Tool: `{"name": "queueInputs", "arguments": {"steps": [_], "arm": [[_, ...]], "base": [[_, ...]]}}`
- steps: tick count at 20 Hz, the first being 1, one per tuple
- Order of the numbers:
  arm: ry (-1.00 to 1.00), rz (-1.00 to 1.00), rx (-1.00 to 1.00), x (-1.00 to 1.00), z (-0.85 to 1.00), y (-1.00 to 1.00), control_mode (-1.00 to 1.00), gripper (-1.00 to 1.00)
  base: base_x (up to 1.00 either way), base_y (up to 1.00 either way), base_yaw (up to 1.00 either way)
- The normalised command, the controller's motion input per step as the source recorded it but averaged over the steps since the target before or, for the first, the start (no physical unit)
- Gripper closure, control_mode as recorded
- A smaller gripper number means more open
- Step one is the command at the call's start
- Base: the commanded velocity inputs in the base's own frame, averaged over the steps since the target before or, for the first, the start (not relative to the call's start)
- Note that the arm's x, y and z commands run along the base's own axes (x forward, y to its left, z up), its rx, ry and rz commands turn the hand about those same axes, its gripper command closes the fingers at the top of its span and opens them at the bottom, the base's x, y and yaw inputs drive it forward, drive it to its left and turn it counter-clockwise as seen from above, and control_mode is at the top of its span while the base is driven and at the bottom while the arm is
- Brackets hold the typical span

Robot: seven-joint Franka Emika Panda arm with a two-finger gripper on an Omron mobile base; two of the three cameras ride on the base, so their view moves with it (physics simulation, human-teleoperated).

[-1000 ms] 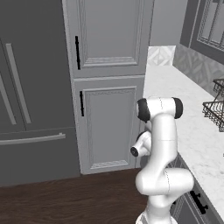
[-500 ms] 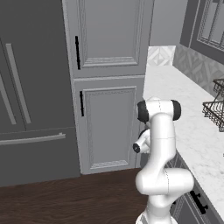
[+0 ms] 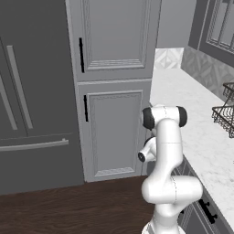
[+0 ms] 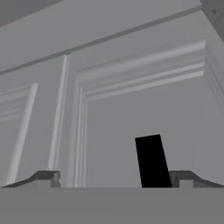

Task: Take a straw from the drawer in front and place it inside the glass cup on the dining counter.

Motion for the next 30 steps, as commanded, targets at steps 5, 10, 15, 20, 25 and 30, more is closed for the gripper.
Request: {"name": "queueInputs", "arguments": {"steps": [5,10,15,20,25,30], "arm": [[0.01,0.0,0.0,0.23,-0.19,-0.29,-1.0,1.0],[0.0,0.01,0.0,0.17,-0.17,-0.09,-1.0,1.0],[0.0,0.03,-0.01,-0.12,-0.13,0.07,-1.0,1.0],[0.0,0.09,-0.03,-0.42,-0.15,0.43,-1.0,1.0],[0.0,0.02,0.0,-0.52,-0.27,0.84,-1.0,1.0],[0.0,0.0,0.0,-0.67,-0.37,0.82,-1.0,1.0]], "base": [[0.0,0.0,0.0],[0.0,0.0,0.0],[0.0,0.0,0.0],[0.0,0.0,0.0],[0.0,0.0,0.0],[0.0,0.0,0.0]]}}
